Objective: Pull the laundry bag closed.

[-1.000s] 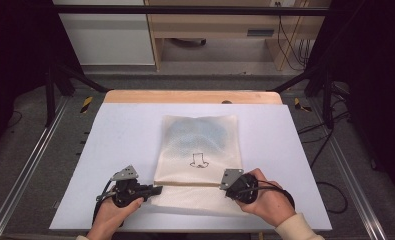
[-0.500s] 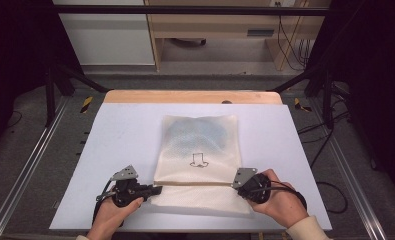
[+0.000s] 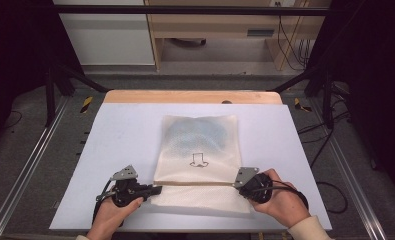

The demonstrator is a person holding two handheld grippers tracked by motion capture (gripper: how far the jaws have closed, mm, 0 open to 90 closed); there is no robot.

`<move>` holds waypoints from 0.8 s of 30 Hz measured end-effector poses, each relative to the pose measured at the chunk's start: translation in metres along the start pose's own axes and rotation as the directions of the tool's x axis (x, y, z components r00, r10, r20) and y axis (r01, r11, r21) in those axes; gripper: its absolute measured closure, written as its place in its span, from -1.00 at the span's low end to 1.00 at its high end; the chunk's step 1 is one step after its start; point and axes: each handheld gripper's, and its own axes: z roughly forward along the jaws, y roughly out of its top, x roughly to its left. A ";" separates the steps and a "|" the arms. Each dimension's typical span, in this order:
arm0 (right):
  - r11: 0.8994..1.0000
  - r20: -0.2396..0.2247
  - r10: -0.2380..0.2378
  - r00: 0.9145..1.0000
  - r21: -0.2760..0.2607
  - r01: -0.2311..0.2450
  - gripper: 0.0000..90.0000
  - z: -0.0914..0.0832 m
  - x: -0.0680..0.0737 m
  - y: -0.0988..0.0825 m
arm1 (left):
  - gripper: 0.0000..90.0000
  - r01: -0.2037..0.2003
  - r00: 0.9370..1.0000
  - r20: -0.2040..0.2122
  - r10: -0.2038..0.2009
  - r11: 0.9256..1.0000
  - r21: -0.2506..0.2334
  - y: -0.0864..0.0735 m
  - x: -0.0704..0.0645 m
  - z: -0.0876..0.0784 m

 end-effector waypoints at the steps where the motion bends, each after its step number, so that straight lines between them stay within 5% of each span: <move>1: 1.000 0.000 -0.002 1.000 0.003 0.002 0.82 0.000 0.000 0.000 | 0.86 0.000 1.000 0.001 0.000 1.000 0.000 0.000 0.000 0.000; 24: 0.999 -0.002 0.027 1.000 0.022 -0.027 0.82 -0.005 -0.003 -0.012 | 0.86 -0.001 1.000 0.001 0.001 1.000 0.001 0.000 0.000 0.000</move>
